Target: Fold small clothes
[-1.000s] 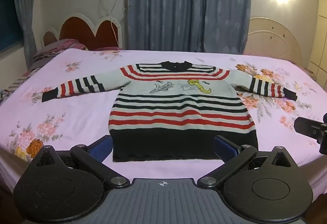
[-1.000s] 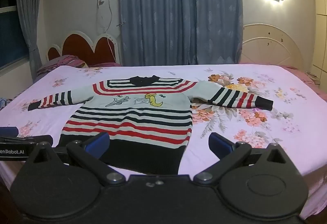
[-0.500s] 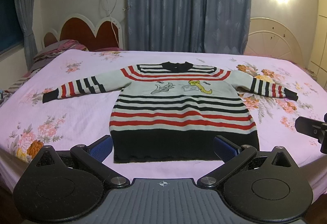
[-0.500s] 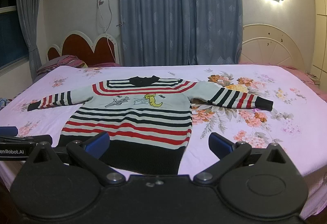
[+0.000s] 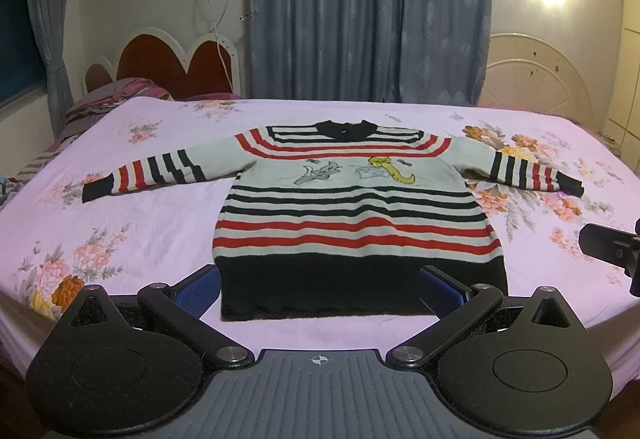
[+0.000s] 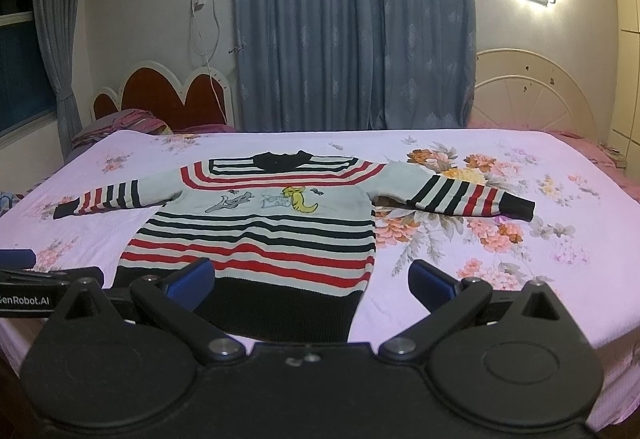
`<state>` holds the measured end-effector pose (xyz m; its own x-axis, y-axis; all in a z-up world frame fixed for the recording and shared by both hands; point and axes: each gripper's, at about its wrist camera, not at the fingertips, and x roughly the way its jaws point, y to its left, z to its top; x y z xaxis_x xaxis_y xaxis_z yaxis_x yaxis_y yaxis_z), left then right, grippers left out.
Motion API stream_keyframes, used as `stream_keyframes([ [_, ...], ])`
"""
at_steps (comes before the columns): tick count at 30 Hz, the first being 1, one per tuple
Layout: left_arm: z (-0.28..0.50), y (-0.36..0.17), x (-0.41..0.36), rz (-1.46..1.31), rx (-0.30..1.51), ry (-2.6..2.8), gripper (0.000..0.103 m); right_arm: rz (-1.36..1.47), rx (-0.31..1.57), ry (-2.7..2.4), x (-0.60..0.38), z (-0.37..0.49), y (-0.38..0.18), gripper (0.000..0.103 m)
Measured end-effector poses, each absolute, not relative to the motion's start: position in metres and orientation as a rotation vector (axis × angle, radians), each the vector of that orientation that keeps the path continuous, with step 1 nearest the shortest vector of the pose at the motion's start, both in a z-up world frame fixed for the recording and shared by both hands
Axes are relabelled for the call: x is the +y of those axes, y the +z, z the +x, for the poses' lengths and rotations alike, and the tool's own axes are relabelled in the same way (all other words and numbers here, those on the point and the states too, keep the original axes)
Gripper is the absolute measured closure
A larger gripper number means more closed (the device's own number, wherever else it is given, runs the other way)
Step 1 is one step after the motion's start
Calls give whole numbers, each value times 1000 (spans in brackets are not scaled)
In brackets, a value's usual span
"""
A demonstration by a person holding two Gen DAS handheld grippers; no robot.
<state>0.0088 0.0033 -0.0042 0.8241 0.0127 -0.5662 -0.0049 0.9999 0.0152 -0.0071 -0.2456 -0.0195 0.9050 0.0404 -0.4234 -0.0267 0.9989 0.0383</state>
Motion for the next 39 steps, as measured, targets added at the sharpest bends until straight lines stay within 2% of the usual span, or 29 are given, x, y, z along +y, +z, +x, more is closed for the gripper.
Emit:
stream_keyframes([
  [39, 8, -3, 1, 10, 595, 19, 0, 34, 434, 34, -250, -4, -13, 1],
])
